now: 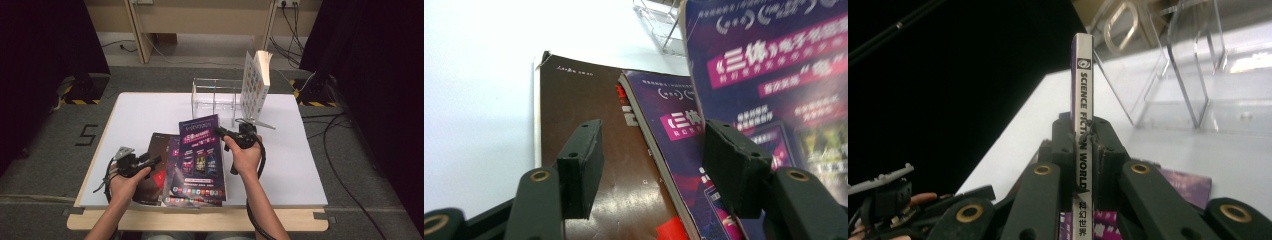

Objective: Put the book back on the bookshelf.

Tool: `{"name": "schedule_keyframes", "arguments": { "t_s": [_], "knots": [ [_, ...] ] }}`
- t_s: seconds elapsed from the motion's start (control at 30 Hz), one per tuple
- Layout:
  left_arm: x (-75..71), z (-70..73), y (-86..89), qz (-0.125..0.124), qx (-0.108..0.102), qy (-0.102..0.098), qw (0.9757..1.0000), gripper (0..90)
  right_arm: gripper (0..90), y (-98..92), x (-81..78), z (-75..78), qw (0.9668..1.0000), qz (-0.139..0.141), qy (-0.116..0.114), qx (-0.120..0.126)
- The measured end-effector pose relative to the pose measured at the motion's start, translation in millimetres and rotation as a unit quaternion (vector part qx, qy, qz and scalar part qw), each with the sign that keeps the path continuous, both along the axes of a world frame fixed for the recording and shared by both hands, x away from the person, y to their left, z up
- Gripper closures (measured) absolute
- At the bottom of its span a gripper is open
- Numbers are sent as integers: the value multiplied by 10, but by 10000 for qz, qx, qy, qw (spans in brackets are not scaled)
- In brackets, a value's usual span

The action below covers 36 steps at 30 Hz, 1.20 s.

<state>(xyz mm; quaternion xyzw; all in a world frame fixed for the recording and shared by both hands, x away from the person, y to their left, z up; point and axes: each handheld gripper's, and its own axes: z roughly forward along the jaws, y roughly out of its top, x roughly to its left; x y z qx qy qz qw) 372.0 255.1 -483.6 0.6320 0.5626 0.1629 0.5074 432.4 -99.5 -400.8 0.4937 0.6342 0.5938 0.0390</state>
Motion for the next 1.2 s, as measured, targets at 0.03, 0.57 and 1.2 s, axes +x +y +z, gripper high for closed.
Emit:
{"name": "schedule_keyframes", "arguments": {
  "t_s": [0.03,0.57,1.2],
  "knots": [
    [0,0,0,0,0,0,10000,411,831,0,0,0,10000,0,0,0],
    [-8,-4,-16,3,43,-55,10000,414,831,-102,-150,382,9945,-470,-925,-160],
    [-9,-24,-22,1,32,-36,10000,414,831,-343,-162,790,9786,-1225,-1641,-206]
  ]
}}
